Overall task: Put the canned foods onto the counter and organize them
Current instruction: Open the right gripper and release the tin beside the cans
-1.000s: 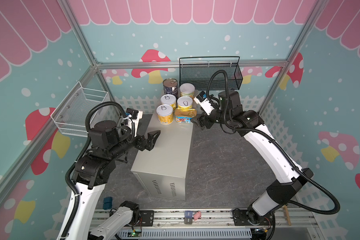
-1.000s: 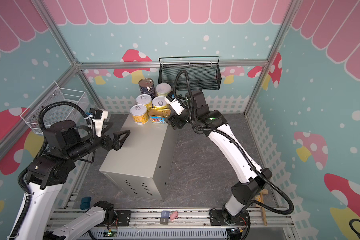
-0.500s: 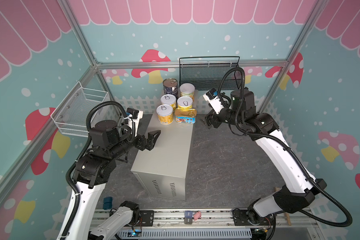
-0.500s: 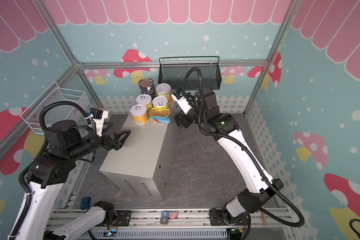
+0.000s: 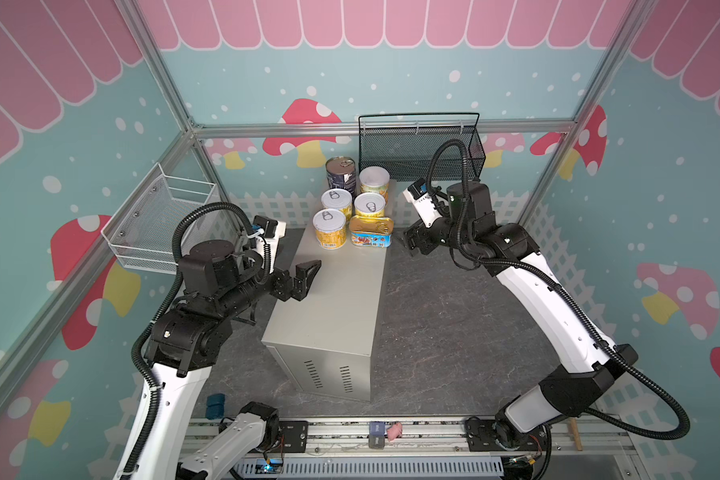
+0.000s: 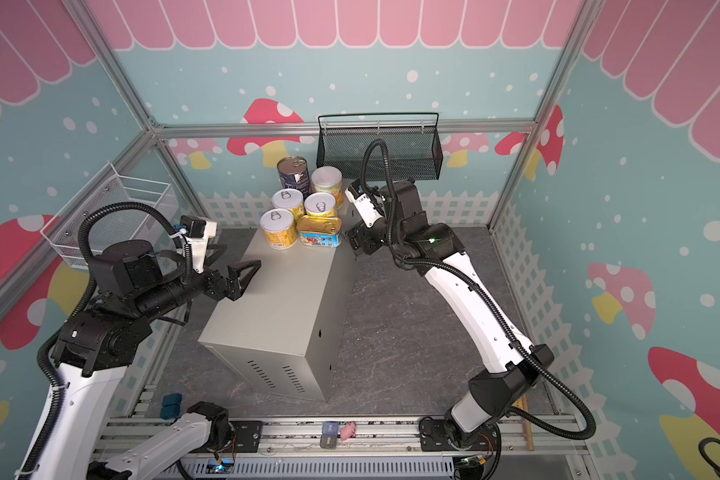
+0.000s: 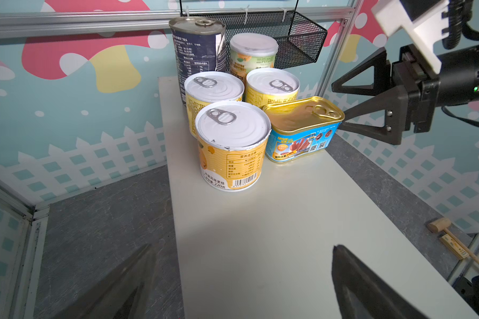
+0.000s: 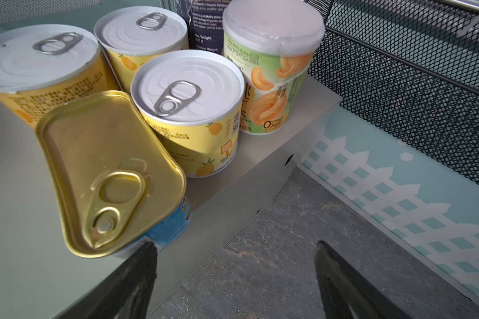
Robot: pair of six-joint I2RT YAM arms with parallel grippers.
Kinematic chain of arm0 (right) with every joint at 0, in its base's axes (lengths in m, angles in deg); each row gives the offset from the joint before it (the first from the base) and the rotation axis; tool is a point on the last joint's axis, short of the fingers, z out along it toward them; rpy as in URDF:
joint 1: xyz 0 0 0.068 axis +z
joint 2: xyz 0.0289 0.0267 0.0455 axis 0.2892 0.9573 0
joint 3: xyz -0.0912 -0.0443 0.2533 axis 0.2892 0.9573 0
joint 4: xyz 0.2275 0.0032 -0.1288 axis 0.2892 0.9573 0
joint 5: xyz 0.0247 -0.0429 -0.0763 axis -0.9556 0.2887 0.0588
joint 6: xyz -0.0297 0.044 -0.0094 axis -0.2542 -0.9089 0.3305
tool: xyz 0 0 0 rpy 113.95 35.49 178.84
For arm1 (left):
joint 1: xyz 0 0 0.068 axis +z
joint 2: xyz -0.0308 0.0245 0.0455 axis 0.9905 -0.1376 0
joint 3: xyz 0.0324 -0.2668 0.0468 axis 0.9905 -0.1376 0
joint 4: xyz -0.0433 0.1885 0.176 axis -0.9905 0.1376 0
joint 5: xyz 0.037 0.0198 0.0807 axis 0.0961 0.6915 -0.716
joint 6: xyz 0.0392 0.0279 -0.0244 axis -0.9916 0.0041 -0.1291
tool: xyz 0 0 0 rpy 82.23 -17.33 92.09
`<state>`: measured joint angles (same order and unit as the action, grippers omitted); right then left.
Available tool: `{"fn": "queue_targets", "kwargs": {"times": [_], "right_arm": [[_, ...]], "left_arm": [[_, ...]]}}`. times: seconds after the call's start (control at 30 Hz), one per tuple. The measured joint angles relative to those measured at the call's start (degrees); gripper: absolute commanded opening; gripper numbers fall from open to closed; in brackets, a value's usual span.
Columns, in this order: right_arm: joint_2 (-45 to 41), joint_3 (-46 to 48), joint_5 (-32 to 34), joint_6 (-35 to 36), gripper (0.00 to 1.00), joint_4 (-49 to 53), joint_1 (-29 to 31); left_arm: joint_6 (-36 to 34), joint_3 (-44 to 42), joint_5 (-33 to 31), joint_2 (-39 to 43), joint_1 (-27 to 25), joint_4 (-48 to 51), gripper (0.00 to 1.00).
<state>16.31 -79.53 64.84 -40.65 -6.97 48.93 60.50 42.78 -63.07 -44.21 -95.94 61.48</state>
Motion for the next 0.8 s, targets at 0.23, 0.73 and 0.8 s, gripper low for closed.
{"fn": "queue_targets", "kwargs": {"times": [0.23,0.73,0.8], "right_arm": [[0.00,0.31,0.74,-0.24,0.91,0.02,0.00],[-3.26,-0.09,-16.59,12.87,0.97,1.51,-1.40],[-1.88,-1.40,-18.21,13.97,0.97,1.84,-1.51]], "left_arm": [[0.00,0.00,-0.02,0.00,0.02,0.00,0.99],[0.00,-0.28,0.00,0.07,0.24,-0.11,0.99],[0.00,-0.33,0.00,0.07,0.26,-0.24,0.99]]}}
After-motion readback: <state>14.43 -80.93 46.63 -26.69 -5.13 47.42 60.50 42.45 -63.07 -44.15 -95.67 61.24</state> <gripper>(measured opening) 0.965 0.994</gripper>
